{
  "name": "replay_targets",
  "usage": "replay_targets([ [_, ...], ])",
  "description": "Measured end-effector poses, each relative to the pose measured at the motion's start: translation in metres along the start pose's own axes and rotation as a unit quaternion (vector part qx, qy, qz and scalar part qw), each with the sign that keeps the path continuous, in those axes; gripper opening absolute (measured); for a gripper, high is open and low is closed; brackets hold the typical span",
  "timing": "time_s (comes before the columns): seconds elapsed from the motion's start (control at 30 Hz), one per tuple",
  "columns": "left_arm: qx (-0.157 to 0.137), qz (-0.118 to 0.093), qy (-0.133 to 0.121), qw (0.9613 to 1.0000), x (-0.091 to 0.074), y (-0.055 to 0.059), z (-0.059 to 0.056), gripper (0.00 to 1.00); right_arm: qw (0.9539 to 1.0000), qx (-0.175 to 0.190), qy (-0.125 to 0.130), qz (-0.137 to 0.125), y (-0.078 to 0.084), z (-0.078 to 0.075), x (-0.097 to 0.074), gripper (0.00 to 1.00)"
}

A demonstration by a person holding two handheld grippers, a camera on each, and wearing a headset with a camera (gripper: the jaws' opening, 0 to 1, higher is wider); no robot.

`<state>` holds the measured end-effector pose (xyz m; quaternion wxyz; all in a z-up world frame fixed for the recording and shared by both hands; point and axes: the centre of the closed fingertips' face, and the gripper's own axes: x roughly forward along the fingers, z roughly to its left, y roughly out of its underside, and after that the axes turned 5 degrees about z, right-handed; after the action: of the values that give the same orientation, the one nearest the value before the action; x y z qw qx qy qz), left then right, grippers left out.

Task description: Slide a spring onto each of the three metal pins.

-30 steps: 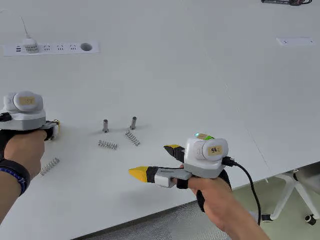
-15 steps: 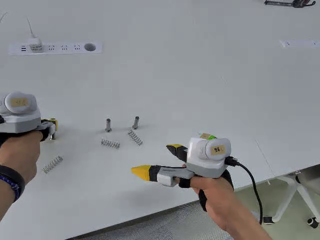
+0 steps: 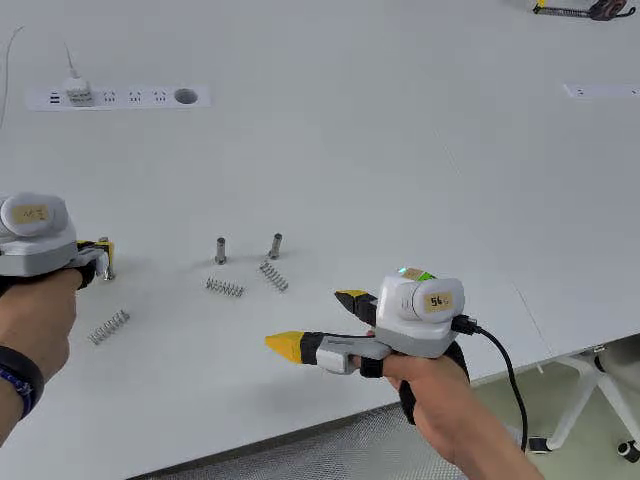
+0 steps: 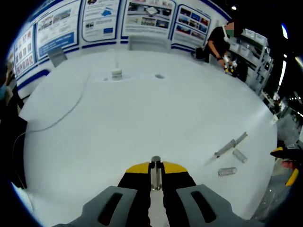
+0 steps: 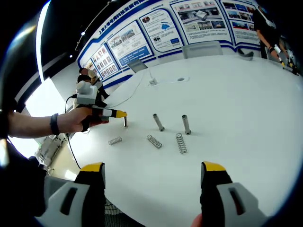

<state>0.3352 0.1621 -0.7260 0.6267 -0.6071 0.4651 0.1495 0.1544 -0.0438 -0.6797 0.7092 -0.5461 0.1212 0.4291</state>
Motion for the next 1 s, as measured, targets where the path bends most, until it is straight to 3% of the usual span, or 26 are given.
replay_targets([
  [0.67, 0.009, -0.012, 0.003, 0.9999, -0.007, 0.001, 0.0, 0.07, 1.0, -0.001, -0.004, 0.001, 0.001, 0.002, 0.002, 0.84],
  [1.0, 0.034, -0.024, 0.001, 0.9991, -0.008, 0.006, -0.009, 0.07, 1.0, 0.001, -0.006, 0.001, 0.0, 0.004, 0.002, 0.84],
])
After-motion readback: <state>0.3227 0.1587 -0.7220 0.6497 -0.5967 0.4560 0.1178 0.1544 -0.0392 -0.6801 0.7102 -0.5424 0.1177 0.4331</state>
